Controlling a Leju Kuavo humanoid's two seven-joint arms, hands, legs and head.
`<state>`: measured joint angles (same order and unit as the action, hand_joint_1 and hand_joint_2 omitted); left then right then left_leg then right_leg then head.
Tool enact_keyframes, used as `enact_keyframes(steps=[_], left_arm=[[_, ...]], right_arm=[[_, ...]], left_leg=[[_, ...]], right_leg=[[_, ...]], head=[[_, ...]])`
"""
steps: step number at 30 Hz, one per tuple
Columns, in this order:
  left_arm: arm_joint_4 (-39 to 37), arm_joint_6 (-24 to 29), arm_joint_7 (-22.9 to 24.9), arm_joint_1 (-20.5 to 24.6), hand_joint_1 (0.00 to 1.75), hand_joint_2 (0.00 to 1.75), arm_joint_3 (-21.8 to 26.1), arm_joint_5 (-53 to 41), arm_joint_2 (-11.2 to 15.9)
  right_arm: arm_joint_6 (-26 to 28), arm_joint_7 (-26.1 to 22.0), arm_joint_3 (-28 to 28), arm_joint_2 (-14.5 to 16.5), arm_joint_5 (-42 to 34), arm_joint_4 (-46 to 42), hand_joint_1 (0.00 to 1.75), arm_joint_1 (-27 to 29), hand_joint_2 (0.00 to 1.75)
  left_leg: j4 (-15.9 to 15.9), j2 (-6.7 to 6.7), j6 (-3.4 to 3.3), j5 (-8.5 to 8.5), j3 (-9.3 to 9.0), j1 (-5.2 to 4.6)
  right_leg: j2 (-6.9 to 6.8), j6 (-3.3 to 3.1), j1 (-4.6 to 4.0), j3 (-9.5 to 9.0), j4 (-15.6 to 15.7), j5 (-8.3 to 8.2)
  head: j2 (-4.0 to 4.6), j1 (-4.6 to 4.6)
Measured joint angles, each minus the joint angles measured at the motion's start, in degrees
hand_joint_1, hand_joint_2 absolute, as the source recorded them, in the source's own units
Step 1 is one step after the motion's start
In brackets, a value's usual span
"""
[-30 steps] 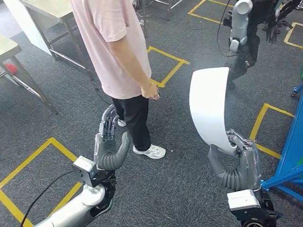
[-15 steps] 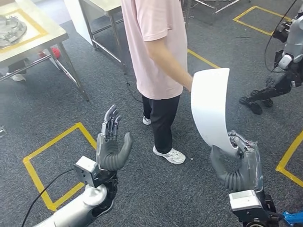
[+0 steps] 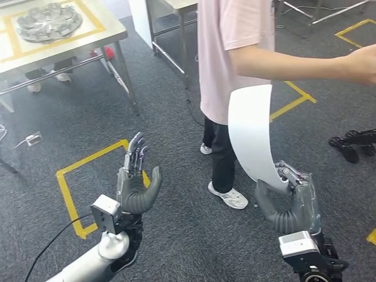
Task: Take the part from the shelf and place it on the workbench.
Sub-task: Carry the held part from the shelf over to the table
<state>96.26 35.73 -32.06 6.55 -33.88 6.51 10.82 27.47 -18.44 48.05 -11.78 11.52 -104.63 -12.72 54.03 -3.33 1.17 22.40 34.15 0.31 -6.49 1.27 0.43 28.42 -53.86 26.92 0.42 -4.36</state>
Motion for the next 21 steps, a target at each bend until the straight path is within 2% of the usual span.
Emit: enact_keyframes(steps=[1, 2, 3, 5, 6, 7, 8, 9, 10, 12, 13, 14, 16, 17, 18, 20, 21], left_arm=[[0.05, -0.09, 0.02, -0.06, 0.00, 1.75, 0.00, -0.09, -0.01], [0.10, -0.14, -0.02, -0.08, 0.00, 1.75, 0.00, -0.17, -0.01], [0.15, -0.14, -0.07, -0.04, 0.00, 1.75, 0.00, -0.24, -0.04], [0.23, -0.16, -0.19, 0.06, 0.00, 1.75, 0.00, -0.31, -0.16], [0.23, -0.19, -0.23, 0.07, 0.00, 1.75, 0.00, -0.30, -0.24], [0.22, -0.20, -0.28, 0.05, 0.00, 1.75, 0.00, -0.29, -0.31], [0.22, -0.22, -0.34, 0.01, 0.00, 1.75, 0.00, -0.27, -0.36], [0.22, -0.22, -0.38, -0.01, 0.00, 1.75, 0.00, -0.25, -0.42], [0.22, -0.21, -0.43, -0.02, 0.00, 1.75, 0.00, -0.23, -0.48], [0.22, -0.21, -0.49, -0.02, 0.00, 1.75, 0.00, -0.17, -0.61], [0.22, -0.22, -0.52, -0.02, 0.00, 1.75, 0.00, -0.14, -0.67], [0.22, -0.22, -0.55, -0.04, 0.00, 1.75, 0.00, -0.09, -0.70], [0.22, -0.23, -0.57, -0.17, 0.00, 1.75, 0.00, 0.00, -0.68], [0.22, -0.23, -0.58, -0.24, 0.00, 1.75, 0.00, 0.04, -0.64], [0.22, -0.23, -0.58, -0.23, 0.00, 1.75, 0.00, 0.07, -0.61], [0.22, -0.23, -0.60, -0.14, 0.00, 1.75, 0.00, 0.08, -0.59], [0.21, -0.23, -0.60, -0.12, 0.00, 1.75, 0.00, 0.09, -0.60]], right_arm=[[-0.06, 0.10, -0.09, 0.00, 0.17, -0.01, 1.75, -0.01, 1.75], [-0.07, 0.17, -0.19, 0.00, 0.31, -0.01, 1.75, 0.00, 1.75], [-0.06, 0.20, -0.32, 0.00, 0.43, -0.01, 1.75, 0.00, 1.75], [-0.05, 0.27, -0.56, -0.01, 0.56, 0.01, 1.75, 0.16, 1.75], [-0.04, 0.27, -0.64, -0.02, 0.54, 0.01, 1.75, 0.37, 1.75], [-0.03, 0.28, -0.70, -0.02, 0.45, 0.03, 1.75, 0.64, 1.75], [0.01, 0.27, -0.75, -0.03, 0.33, 0.04, 1.75, 0.88, 1.75], [0.12, 0.26, -0.82, -0.04, 0.21, 0.05, 1.75, 1.04, 1.75], [0.28, 0.26, -0.92, -0.05, 0.12, 0.06, 1.75, 1.11, 1.75], [0.63, 0.31, -1.15, -0.15, 0.11, 0.04, 1.75, 1.14, 1.75], [0.74, 0.36, -1.23, -0.21, 0.15, 0.02, 1.75, 1.15, 1.75], [0.81, 0.43, -1.28, -0.26, 0.20, 0.01, 1.75, 1.16, 1.75], [0.89, 0.54, -1.31, -0.29, 0.29, -0.02, 1.75, 1.13, 1.75], [0.90, 0.58, -1.32, -0.29, 0.30, -0.02, 1.75, 1.10, 1.75], [0.93, 0.60, -1.34, -0.29, 0.31, -0.02, 1.75, 1.07, 1.75], [0.98, 0.64, -1.37, -0.29, 0.35, -0.02, 1.75, 1.08, 1.75], [1.02, 0.67, -1.38, -0.29, 0.41, -0.01, 1.75, 1.14, 1.75]], left_leg=[[-0.09, 0.74, -0.35, -0.01, -0.05, 0.11], [-0.21, 1.41, -0.68, -0.02, -0.20, 0.21], [-0.36, 2.05, -1.05, -0.08, -0.37, 0.37], [-0.48, 3.28, -1.56, -0.09, -0.59, 0.49], [-0.46, 4.00, -1.74, -0.08, -0.60, 0.45], [-0.45, 4.81, -1.80, -0.07, -0.63, 0.39], [-0.41, 5.69, -1.82, -0.05, -0.67, 0.35], [-0.36, 6.60, -1.81, -0.03, -0.75, 0.33], [-0.27, 7.52, -1.74, 0.01, -0.85, 0.36], [0.00, 9.16, -1.44, 0.09, -0.83, 0.41], [0.13, 9.87, -1.17, 0.05, -0.62, 0.46], [0.16, 10.49, -0.85, -0.07, -0.34, 0.53], [0.00, 11.56, -0.08, -0.45, 0.16, 0.65], [0.21, 10.90, 0.26, -0.31, 0.40, 0.58], [1.33, 9.43, 0.56, 0.42, 1.04, 0.45], [7.29, 5.53, 1.02, 3.58, 4.04, 0.27], [11.56, 4.46, 1.22, 5.41, 6.20, 0.32]], right_leg=[[-0.38, 0.33, 0.09, -0.19, 0.00, 0.26], [0.17, 0.63, 0.24, -0.17, -0.46, 0.84], [1.46, 0.85, 0.41, 0.35, -2.01, 1.96], [4.88, 1.08, 0.63, 3.49, -9.11, 5.58], [5.77, 1.14, 0.65, 5.67, -13.57, 7.31], [6.12, 1.18, 0.64, 7.47, -16.95, 8.22], [6.26, 1.18, 0.65, 8.36, -18.21, 7.96], [6.37, 1.10, 0.68, 8.12, -17.01, 6.49], [6.76, 0.95, 0.71, 6.81, -13.51, 4.08], [9.22, 0.60, 0.91, 3.50, -5.31, 0.22], [10.35, 0.49, 0.95, 2.36, -2.61, -0.57], [11.07, 0.40, 0.94, 1.79, -1.48, -0.56], [10.29, 0.04, 0.90, 1.33, -0.97, -0.59], [9.59, -0.26, 0.98, 1.11, -0.70, -0.81], [8.82, -0.60, 1.07, 0.97, -0.40, -1.03], [7.18, -1.05, 1.00, 0.86, -0.04, -1.26], [6.34, -1.18, 0.89, 0.92, -0.02, -1.26]], head=[[-0.01, 0.25], [-0.01, 0.38], [-0.01, 0.56], [0.00, 1.06], [0.00, 1.22], [0.00, 1.30], [0.00, 1.33], [0.00, 1.35], [-0.01, 1.37], [-0.01, 1.44], [-0.01, 1.48], [-0.01, 1.48], [0.00, 1.47], [0.00, 1.41], [0.00, 1.18], [0.00, 0.68], [0.00, 0.47]])
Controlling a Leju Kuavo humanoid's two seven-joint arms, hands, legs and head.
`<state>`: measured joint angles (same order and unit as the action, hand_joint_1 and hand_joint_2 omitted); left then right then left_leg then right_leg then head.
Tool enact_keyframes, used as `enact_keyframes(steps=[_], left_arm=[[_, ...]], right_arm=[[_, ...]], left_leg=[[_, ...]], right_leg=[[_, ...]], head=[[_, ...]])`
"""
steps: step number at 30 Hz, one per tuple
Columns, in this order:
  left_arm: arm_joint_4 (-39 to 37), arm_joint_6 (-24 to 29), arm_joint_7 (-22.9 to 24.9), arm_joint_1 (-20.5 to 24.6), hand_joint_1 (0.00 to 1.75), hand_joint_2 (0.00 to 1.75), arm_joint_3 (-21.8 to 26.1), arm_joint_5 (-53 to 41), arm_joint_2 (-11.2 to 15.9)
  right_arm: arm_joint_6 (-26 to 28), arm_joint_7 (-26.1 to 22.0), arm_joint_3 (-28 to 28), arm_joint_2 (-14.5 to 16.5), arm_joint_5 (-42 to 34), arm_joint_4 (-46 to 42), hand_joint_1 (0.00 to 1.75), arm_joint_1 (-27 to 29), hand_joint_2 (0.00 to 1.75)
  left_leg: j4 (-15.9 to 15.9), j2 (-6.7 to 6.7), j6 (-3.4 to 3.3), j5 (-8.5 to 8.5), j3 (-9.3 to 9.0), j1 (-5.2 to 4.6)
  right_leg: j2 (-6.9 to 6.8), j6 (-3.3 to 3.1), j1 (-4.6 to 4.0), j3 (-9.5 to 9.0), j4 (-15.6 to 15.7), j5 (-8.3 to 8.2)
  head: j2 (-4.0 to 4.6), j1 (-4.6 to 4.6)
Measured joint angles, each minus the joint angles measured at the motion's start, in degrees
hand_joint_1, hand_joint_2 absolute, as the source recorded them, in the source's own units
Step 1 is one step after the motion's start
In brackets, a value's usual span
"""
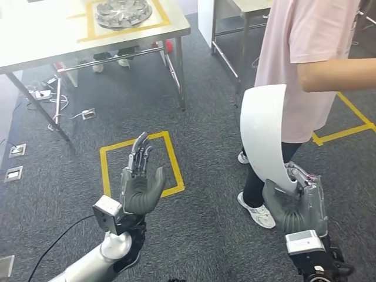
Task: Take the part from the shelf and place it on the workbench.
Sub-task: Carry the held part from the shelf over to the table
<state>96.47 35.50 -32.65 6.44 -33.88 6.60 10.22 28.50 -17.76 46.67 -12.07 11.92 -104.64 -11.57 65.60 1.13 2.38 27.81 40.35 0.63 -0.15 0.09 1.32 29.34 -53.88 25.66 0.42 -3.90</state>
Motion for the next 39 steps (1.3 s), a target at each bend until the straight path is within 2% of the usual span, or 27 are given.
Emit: enact_keyframes(steps=[1, 2, 3, 4, 5, 7, 8, 9, 11, 13, 15, 17, 18, 19, 21, 22, 23, 25, 27, 28, 29, 31, 33, 34, 35, 37, 39], left_arm=[[-0.01, -0.01, 0.00, -0.04, 0.00, 1.75, 0.00, 0.00, -0.01], [-0.02, -0.02, 0.00, -0.09, 0.00, 1.75, 0.00, 0.00, -0.01], [-0.03, -0.05, 0.00, -0.12, 0.00, 1.75, 0.00, 0.01, -0.02], [-0.04, -0.09, 0.01, -0.14, 0.00, 1.75, 0.00, 0.01, -0.01], [-0.04, -0.13, 0.01, -0.14, 0.00, 1.75, 0.00, 0.02, 0.00], [-0.04, -0.31, 0.01, -0.08, 0.00, 1.75, 0.00, 0.04, -0.02], [-0.04, -0.41, -0.03, -0.06, 0.00, 1.75, 0.00, 0.06, -0.04], [-0.05, -0.51, -0.05, -0.05, 0.00, 1.75, 0.00, 0.10, -0.07], [-0.06, -0.63, -0.10, -0.10, 0.00, 1.75, 0.00, 0.16, -0.08], [-0.07, -0.81, -0.14, -0.06, 0.00, 1.75, 0.00, 0.25, -0.10], [-0.10, -1.05, -0.16, 0.06, 0.00, 1.75, 0.00, 0.40, -0.20], [-0.14, -1.27, -0.15, 0.12, 0.00, 1.75, 0.00, 0.57, -0.28], [-0.17, -1.42, -0.15, 0.13, 0.00, 1.75, 0.00, 0.67, -0.29], [-0.22, -1.58, -0.15, 0.15, 0.00, 1.75, 0.00, 0.80, -0.31], [-0.32, -1.86, -0.16, 0.30, 0.00, 1.75, 0.00, 1.05, -0.35], [-0.36, -1.90, -0.16, 0.42, 0.00, 1.75, 0.00, 1.14, -0.40], [-0.38, -1.87, -0.12, 0.58, 0.00, 1.75, 0.00, 1.19, -0.44], [-0.44, -1.54, 0.00, 0.78, 0.00, 1.75, 0.00, 1.21, -0.48], [-0.45, -1.03, 0.10, 0.71, 0.00, 1.75, 0.00, 1.21, -0.35], [-0.44, -0.85, 0.11, 0.70, 0.00, 1.75, 0.00, 1.19, -0.27], [-0.44, -0.74, 0.14, 0.80, 0.00, 1.75, 0.00, 1.19, -0.19], [-0.45, -0.66, 0.16, 1.00, 0.00, 1.75, 0.00, 1.19, -0.13], [-0.51, -0.66, 0.18, 0.91, 0.00, 1.75, 0.00, 1.20, -0.13], [-0.56, -0.63, 0.19, 0.84, 0.00, 1.75, 0.00, 1.20, -0.13], [-0.60, -0.59, 0.20, 0.80, 0.00, 1.75, 0.00, 1.20, -0.13], [-0.65, -0.27, 0.23, 0.76, 0.00, 1.75, 0.00, 1.20, -0.06], [-0.65, 0.06, 0.22, 0.71, 0.00, 1.75, 0.00, 1.19, 0.02]], right_arm=[[0.03, 0.04, 0.00, 0.00, 0.07, 0.01, 1.75, 0.07, 1.75], [0.06, 0.12, 0.01, 0.00, 0.15, 0.01, 1.75, 0.14, 1.75], [0.09, 0.18, 0.01, 0.00, 0.26, 0.01, 1.75, 0.18, 1.75], [0.10, 0.22, 0.01, 0.00, 0.37, 0.01, 1.75, 0.21, 1.75], [0.11, 0.26, 0.00, 0.00, 0.55, 0.01, 1.75, 0.24, 1.75], [0.19, 0.21, -0.04, 0.00, 0.87, 0.01, 1.75, 0.33, 1.75], [0.23, 0.16, -0.10, 0.00, 0.99, 0.01, 1.75, 0.39, 1.75], [0.27, 0.12, -0.16, 0.00, 1.04, 0.01, 1.75, 0.45, 1.75], [0.31, 0.03, -0.32, -0.01, 1.08, 0.01, 1.75, 0.50, 1.75], [0.36, -0.07, -0.56, -0.01, 1.08, 0.01, 1.75, 0.52, 1.75], [0.49, -0.20, -0.83, 0.00, 1.10, 0.02, 1.75, 0.65, 1.75], [0.61, -0.29, -0.95, 0.00, 1.20, 0.03, 1.75, 1.01, 1.75], [0.67, -0.32, -0.99, 0.00, 1.29, 0.03, 1.75, 1.23, 1.75], [0.72, -0.33, -1.06, 0.00, 1.40, 0.03, 1.75, 1.40, 1.75], [0.77, -0.33, -1.27, 0.00, 1.57, 0.03, 1.75, 1.55, 1.75], [0.76, -0.33, -1.36, 0.00, 1.63, 0.04, 1.75, 1.59, 1.75], [0.75, -0.34, -1.44, 0.00, 1.66, 0.03, 1.75, 1.65, 1.75], [0.50, -0.38, -1.53, 0.00, 1.69, 0.02, 1.75, 1.83, 1.75], [0.12, -0.43, -1.66, 0.02, 1.69, 0.01, 1.75, 1.88, 1.75], [-0.02, -0.44, -1.73, 0.07, 1.68, 0.01, 1.75, 1.86, 1.75], [-0.13, -0.46, -1.80, 0.14, 1.68, 0.01, 1.75, 1.86, 1.75], [-0.31, -0.50, -1.86, 0.26, 1.67, 0.04, 1.75, 1.94, 1.75], [-0.37, -0.51, -1.88, 0.29, 1.67, 0.11, 1.75, 2.04, 1.75], [-0.40, -0.53, -1.90, 0.30, 1.65, 0.17, 1.75, 2.07, 1.75], [-0.49, -0.58, -1.90, 0.30, 1.59, 0.21, 1.75, 2.07, 1.75], [-0.86, -0.86, -1.91, 0.33, 1.32, 0.26, 1.75, 1.99, 1.75], [-1.30, -1.21, -1.97, 0.37, 0.95, 0.30, 1.75, 1.84, 1.75]], left_leg=[[3.67, -0.44, 0.15, 1.23, 1.87, 0.07], [5.71, -0.62, 0.24, 1.59, 2.92, 0.14], [5.48, -0.76, 0.28, 0.92, 2.79, 0.19], [2.90, -1.02, 0.23, -0.60, 1.39, 0.22], [-1.29, -1.77, 0.11, -2.54, -0.96, 0.21], [-9.05, -4.08, -0.44, -4.97, -5.22, -0.22], [-10.99, -4.75, -0.82, -5.33, -6.25, -0.45], [-11.57, -4.74, -1.24, -5.17, -6.47, -0.70], [-11.66, -3.31, -2.02, -5.23, -6.48, -0.69], [-12.03, -2.07, -2.68, -5.39, -6.84, -0.40], [-12.17, -0.83, -3.17, -5.47, -7.06, -0.26], [-12.15, 0.65, -3.42, -5.46, -7.10, -0.35], [-12.14, 1.50, -3.45, -5.43, -7.15, -0.38], [-12.12, 2.42, -3.45, -5.41, -7.25, -0.39], [-12.02, 4.21, -3.33, -5.31, -7.49, -0.37], [-11.90, 4.97, -3.18, -5.25, -7.49, -0.43], [-11.74, 5.66, -2.98, -5.21, -7.35, -0.43], [-11.60, 6.98, -2.32, -5.44, -6.70, -0.24], [-11.59, 7.85, -1.61, -5.66, -6.25, -0.19], [-10.87, 6.84, -1.33, -5.18, -5.86, -0.38], [-8.97, 5.05, -1.06, -4.06, -4.93, -0.56], [-1.62, 0.85, -0.53, -0.51, -1.16, -0.50], [5.25, -0.57, -0.11, 1.77, 2.56, -0.20], [5.95, -0.74, 0.01, 1.48, 3.00, -0.09], [4.20, -0.83, 0.05, 0.20, 2.10, -0.01], [-4.14, -1.34, -0.11, -3.47, -2.60, 0.07], [-10.68, -1.93, -0.61, -5.32, -6.35, -0.12]], right_leg=[[-0.88, -0.03, -0.09, 0.05, 0.00, 0.03], [-1.75, -0.06, -0.15, 0.07, 0.00, 0.08], [-2.59, -0.06, -0.18, 0.06, -0.01, 0.14], [-3.37, 0.00, -0.19, 0.00, -0.01, 0.22], [-4.05, 0.11, -0.21, -0.12, -0.01, 0.35], [-5.15, 0.58, -0.50, -0.38, -0.04, 0.69], [-5.61, 0.86, -0.65, -0.52, -0.04, 0.87], [-6.11, 1.15, -0.80, -0.66, -0.02, 1.04], [-6.96, 1.74, -0.75, -0.94, 0.04, 1.42], [-5.00, 2.26, -0.51, -0.31, -2.00, 3.08], [-1.44, 2.54, -0.35, 2.99, -9.42, 6.81], [-0.03, 2.64, -0.35, 7.42, -18.12, 9.97], [0.10, 2.60, -0.34, 8.57, -19.91, 10.00], [0.17, 2.48, -0.33, 8.57, -19.13, 8.72], [1.25, 2.07, -0.26, 5.68, -11.39, 3.60], [2.74, 1.82, -0.17, 3.89, -6.98, 1.54], [4.09, 1.67, -0.05, 2.50, -3.49, 0.34], [5.43, 1.47, -0.08, 1.23, -0.98, 0.14], [4.12, 1.11, 0.04, 0.71, -0.55, -0.04], [3.30, 0.83, 0.21, 0.51, -0.27, -0.19], [2.37, 0.55, 0.37, 0.31, 0.06, -0.34], [0.49, 0.22, 0.26, 0.18, 0.28, -0.40], [-1.32, 0.15, 0.12, 0.27, 0.27, -0.33], [-1.99, 0.17, 0.11, 0.29, 0.27, -0.27], [-2.55, 0.24, 0.11, 0.26, 0.27, -0.21], [-3.28, 0.50, 0.11, 0.13, 0.26, -0.04], [-3.71, 0.99, -0.15, 0.09, 0.17, 0.13]], head=[[0.00, -0.04], [0.00, -0.09], [-0.01, -0.14], [-0.01, -0.19], [-0.01, -0.26], [0.00, -0.44], [0.00, -0.42], [0.00, -0.32], [-0.01, -0.09], [-0.01, 0.25], [-0.01, 0.78], [-0.01, 1.00], [0.00, 1.03], [0.00, 1.06], [0.00, 1.12], [0.00, 1.14], [0.00, 1.15], [0.00, 1.12], [0.00, 1.04], [0.00, 0.76], [0.00, 0.41], [-0.01, -0.26], [-0.01, -0.38], [-0.01, -0.43], [-0.01, -0.49], [-0.01, -0.61], [0.00, -0.68]])
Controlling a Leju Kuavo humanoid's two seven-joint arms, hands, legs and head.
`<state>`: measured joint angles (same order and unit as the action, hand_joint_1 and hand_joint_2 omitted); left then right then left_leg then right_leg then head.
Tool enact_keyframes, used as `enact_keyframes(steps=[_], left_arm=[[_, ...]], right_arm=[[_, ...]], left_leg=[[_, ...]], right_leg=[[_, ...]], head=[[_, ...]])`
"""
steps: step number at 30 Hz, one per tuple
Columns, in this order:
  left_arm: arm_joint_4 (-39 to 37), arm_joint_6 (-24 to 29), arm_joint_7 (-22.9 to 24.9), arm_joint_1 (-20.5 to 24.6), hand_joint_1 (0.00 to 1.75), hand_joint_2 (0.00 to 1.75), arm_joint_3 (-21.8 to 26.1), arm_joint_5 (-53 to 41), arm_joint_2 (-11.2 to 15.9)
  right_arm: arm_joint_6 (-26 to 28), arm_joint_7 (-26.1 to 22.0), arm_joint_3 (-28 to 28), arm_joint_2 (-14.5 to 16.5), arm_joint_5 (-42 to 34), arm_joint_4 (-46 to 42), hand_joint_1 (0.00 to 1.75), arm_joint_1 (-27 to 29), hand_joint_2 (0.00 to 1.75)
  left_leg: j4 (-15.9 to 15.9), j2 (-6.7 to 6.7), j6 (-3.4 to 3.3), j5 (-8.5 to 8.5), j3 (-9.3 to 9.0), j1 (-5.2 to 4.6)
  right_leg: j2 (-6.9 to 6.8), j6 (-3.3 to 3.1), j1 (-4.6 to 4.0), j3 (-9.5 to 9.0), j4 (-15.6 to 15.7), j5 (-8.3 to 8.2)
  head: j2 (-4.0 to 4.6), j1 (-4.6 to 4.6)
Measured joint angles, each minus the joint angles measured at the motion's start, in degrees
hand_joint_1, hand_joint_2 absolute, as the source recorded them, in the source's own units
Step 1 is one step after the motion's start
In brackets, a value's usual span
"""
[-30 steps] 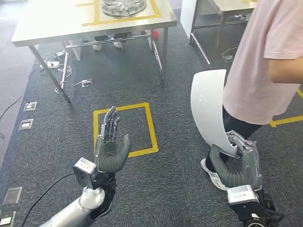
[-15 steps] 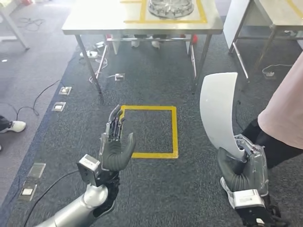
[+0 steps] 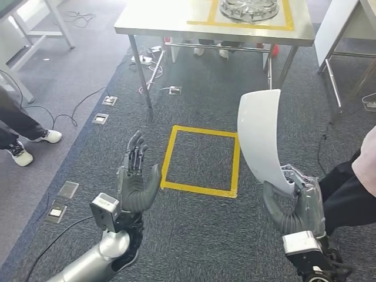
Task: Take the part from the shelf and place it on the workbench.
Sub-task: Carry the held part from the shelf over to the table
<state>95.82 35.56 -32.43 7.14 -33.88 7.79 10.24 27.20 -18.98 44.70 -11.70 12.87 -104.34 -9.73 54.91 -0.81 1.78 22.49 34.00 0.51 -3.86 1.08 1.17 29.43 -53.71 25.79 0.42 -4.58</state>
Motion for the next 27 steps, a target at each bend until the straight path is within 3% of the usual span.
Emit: enact_keyframes(steps=[3, 5, 8, 9, 10, 11, 13, 15, 16, 20, 27], left_arm=[[0.00, 0.12, -0.07, -0.26, 0.00, 1.75, 0.00, -0.02, 0.01], [0.00, 0.12, -0.14, -0.37, 0.00, 1.75, 0.00, -0.04, -0.03], [-0.02, -0.06, -0.23, -0.46, 0.00, 1.75, 0.00, -0.12, -0.17], [-0.03, -0.19, -0.25, -0.53, 0.00, 1.75, 0.00, -0.14, -0.21], [-0.05, -0.34, -0.26, -0.59, 0.00, 1.75, 0.00, -0.15, -0.24], [-0.06, -0.50, -0.29, -0.63, 0.00, 1.75, 0.00, -0.16, -0.26], [-0.07, -0.87, -0.34, -0.64, 0.00, 1.75, 0.00, -0.13, -0.28], [-0.08, -1.20, -0.38, -0.59, 0.00, 1.75, 0.00, 0.08, -0.28], [-0.08, -1.33, -0.33, -0.57, 0.00, 1.75, 0.00, 0.23, -0.27], [-0.09, -1.32, 0.16, -0.48, 0.00, 1.75, 0.00, 0.28, -0.20], [-0.09, -1.78, 0.96, -0.07, 0.00, 1.75, 0.00, 0.80, -0.16]], right_arm=[[-0.36, -0.26, -0.15, 0.03, -0.42, 0.09, 1.75, -0.11, 1.75], [-0.37, -0.32, -0.25, 0.03, -0.52, 0.11, 1.75, -0.14, 1.75], [-0.31, -0.26, -0.33, 0.03, -0.48, 0.22, 1.75, -0.10, 1.75], [-0.29, -0.18, -0.33, 0.03, -0.42, 0.31, 1.75, -0.06, 1.75], [-0.26, -0.10, -0.32, 0.03, -0.35, 0.40, 1.75, -0.04, 1.75], [-0.22, -0.01, -0.32, 0.03, -0.30, 0.48, 1.75, -0.05, 1.75], [-0.14, 0.12, -0.33, 0.03, -0.22, 0.56, 1.75, -0.17, 1.75], [-0.03, 0.26, -0.33, 0.03, -0.32, 0.57, 1.75, -0.39, 1.75], [0.02, 0.35, -0.32, 0.03, -0.46, 0.57, 1.75, -0.47, 1.75], [0.09, 0.84, -0.32, 0.03, -1.14, 0.57, 1.75, -0.54, 1.75], [0.20, 1.41, -0.33, 0.03, -1.48, 0.57, 1.75, -0.58, 1.75]], left_leg=[[-1.28, 0.05, -1.05, 0.05, -0.66, -0.25], [-1.45, 0.23, -1.83, 0.04, -0.88, -0.13], [-1.53, 0.55, -2.56, 0.10, -1.02, -0.15], [-1.51, 0.77, -2.64, 0.13, -1.04, -0.24], [-1.48, 1.03, -2.69, 0.17, -1.09, -0.33], [-1.46, 1.31, -2.71, 0.21, -1.19, -0.40], [-1.40, 1.89, -2.64, 0.34, -1.46, -0.48], [-1.17, 2.28, -2.32, 0.45, -1.37, -0.67], [-0.96, 2.37, -2.19, 0.51, -1.13, -0.79], [-0.83, 2.39, -2.24, 0.41, -0.65, -0.66], [-1.34, 2.37, -1.67, 0.20, -0.97, -0.44]], right_leg=[[-0.13, 0.98, -0.08, -0.10, -0.02, 0.18], [0.91, 1.52, 0.20, 0.69, -1.85, 1.63], [3.05, 1.78, 0.29, 5.80, -13.04, 7.05], [3.31, 1.81, 0.28, 7.53, -16.58, 8.15], [3.42, 1.77, 0.27, 8.36, -18.08, 8.08], [3.46, 1.63, 0.26, 8.13, -17.26, 6.89], [3.69, 1.01, 0.10, 5.05, -9.84, 2.48], [4.07, 0.35, -0.16, 2.00, -2.91, -0.03], [4.23, 0.29, -0.17, 1.26, -1.21, -0.22], [4.36, 0.71, -0.37, 0.87, -0.48, -0.01], [4.39, 0.27, -0.63, 0.82, -0.50, 0.05]], head=[[-0.01, 0.39], [0.00, 0.69], [0.00, 1.36], [0.00, 1.44], [0.00, 1.48], [0.00, 1.49], [0.00, 1.56], [0.00, 1.61], [0.00, 1.58], [-0.01, 1.26], [0.00, 1.23]])
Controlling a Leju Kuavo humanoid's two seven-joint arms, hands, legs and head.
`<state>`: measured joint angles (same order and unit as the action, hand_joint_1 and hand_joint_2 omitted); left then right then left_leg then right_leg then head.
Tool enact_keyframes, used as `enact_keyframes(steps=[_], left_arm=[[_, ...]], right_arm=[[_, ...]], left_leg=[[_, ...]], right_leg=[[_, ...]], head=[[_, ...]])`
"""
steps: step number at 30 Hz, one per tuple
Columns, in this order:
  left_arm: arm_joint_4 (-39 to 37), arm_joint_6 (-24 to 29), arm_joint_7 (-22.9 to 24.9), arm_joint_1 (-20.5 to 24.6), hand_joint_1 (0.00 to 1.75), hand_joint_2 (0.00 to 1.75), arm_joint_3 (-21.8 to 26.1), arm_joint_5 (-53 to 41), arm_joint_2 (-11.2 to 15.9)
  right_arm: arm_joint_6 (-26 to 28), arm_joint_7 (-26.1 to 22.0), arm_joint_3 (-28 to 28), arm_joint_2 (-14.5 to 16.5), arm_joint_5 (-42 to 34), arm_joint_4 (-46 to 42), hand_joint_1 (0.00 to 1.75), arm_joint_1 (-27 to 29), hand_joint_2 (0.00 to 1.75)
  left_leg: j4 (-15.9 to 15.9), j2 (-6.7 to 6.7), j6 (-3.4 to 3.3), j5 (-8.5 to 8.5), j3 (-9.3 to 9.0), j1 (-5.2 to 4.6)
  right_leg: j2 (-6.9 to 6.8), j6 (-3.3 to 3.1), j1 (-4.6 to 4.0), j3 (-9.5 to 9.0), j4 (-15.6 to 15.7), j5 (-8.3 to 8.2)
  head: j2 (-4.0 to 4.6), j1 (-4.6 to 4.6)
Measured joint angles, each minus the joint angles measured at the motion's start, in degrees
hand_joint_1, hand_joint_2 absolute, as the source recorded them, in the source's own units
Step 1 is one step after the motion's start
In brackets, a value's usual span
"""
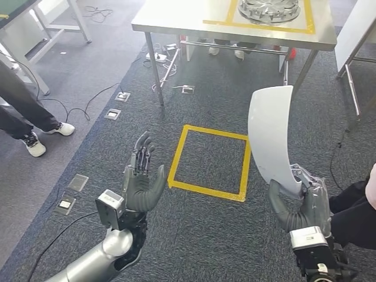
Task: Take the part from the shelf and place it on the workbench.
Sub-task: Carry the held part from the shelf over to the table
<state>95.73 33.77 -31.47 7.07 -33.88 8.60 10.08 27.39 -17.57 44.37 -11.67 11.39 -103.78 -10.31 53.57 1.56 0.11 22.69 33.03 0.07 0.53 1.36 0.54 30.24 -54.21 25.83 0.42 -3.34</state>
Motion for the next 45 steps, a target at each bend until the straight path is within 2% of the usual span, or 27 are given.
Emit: enact_keyframes(steps=[7, 33, 35, 37, 38, 40, 41, 42, 43, 44, 45], left_arm=[[0.00, -0.01, 0.02, 0.01, 0.00, 1.75, 0.00, 0.32, 0.02], [0.00, -0.01, 0.02, 0.01, 0.00, 1.75, 0.00, 0.40, 0.12], [0.01, -0.01, 0.03, 0.02, 0.00, 1.75, 0.00, 0.43, 0.16], [0.04, -0.01, 0.03, 0.00, 0.00, 1.75, 0.00, 0.49, 0.15], [0.05, -0.01, 0.02, 0.01, 0.00, 1.75, 0.00, 0.55, 0.12], [0.07, -0.05, 0.01, 0.01, 0.00, 1.75, 0.00, 0.67, 0.08], [0.07, -0.09, 0.02, -0.01, 0.00, 1.75, 0.00, 0.71, 0.07], [0.07, -0.13, 0.02, -0.08, 0.00, 1.75, 0.00, 0.74, 0.05], [0.06, -0.20, 0.02, -0.14, 0.00, 1.75, 0.00, 0.77, 0.05], [0.05, -0.28, 0.02, -0.17, 0.00, 1.75, 0.00, 0.79, 0.04], [0.05, -0.39, 0.02, -0.18, 0.00, 1.75, 0.00, 0.81, 0.04]], right_arm=[[0.04, 0.14, 0.00, 0.00, -0.10, 0.00, 1.75, 0.00, 1.75], [0.04, 0.23, 0.00, 0.00, -0.20, 0.00, 1.75, 0.01, 1.75], [0.04, 0.23, 0.01, 0.00, -0.20, -0.01, 1.75, 0.00, 1.75], [0.04, 0.22, -0.01, 0.00, -0.20, -0.05, 1.75, 0.02, 1.75], [0.04, 0.17, -0.03, 0.00, -0.20, -0.07, 1.75, -0.02, 1.75], [0.04, 0.11, -0.04, 0.00, -0.20, -0.05, 1.75, -0.05, 1.75], [0.04, 0.08, -0.03, 0.00, -0.20, -0.04, 1.75, 0.01, 1.75], [0.04, 0.08, -0.01, 0.00, -0.20, -0.03, 1.75, 0.16, 1.75], [0.04, 0.08, -0.01, 0.00, -0.20, -0.02, 1.75, 0.32, 1.75], [0.05, 0.07, 0.00, 0.00, -0.20, -0.01, 1.75, 0.40, 1.75], [0.07, 0.07, -0.01, 0.00, -0.19, -0.01, 1.75, 0.43, 1.75]], left_leg=[[-0.05, -0.01, 0.37, 0.02, -0.01, 0.06], [0.12, 0.00, 0.25, 0.12, 0.04, -0.15], [0.00, 0.02, -0.32, 0.21, -0.01, -0.31], [-1.60, -0.06, -0.89, -0.22, -1.06, 0.19], [-2.53, -0.17, -1.03, -0.47, -1.77, 0.49], [-3.54, -0.34, -1.12, -0.62, -2.79, 0.80], [-3.54, -0.38, -1.09, -0.50, -2.96, 0.90], [-3.47, -0.35, -0.94, -0.31, -3.09, 1.02], [-3.31, -0.28, -0.71, -0.04, -3.22, 1.20], [-3.01, -0.18, -0.36, 0.36, -3.38, 1.47], [-2.52, -0.05, 0.08, 0.88, -3.57, 1.79]], right_leg=[[0.00, -0.07, -0.03, -0.02, -0.02, 0.04], [-0.01, 0.02, 0.22, -0.12, 0.15, 0.00], [-0.04, 0.36, 0.43, -0.30, 0.60, -0.14], [-0.10, 0.70, 0.29, -0.34, 0.67, 0.05], [-0.12, 0.82, 0.18, 0.12, -0.51, 0.80], [-0.15, 1.18, 0.22, 2.97, -6.77, 3.70], [-0.15, 1.44, 0.45, 5.21, -11.05, 5.34], [-0.16, 1.76, 0.72, 7.11, -14.37, 6.19], [-0.17, 2.14, 1.07, 8.16, -15.78, 5.94], [-0.19, 2.58, 1.46, 7.97, -14.71, 4.47], [-0.20, 3.09, 1.90, 6.61, -11.37, 2.11]], head=[[-0.01, 0.02], [-0.01, 0.01], [-0.01, -0.10], [-0.01, -0.20], [0.00, -0.09], [0.00, 0.28], [0.00, 0.40], [0.00, 0.44], [0.00, 0.47], [0.00, 0.47], [0.00, 0.49]])
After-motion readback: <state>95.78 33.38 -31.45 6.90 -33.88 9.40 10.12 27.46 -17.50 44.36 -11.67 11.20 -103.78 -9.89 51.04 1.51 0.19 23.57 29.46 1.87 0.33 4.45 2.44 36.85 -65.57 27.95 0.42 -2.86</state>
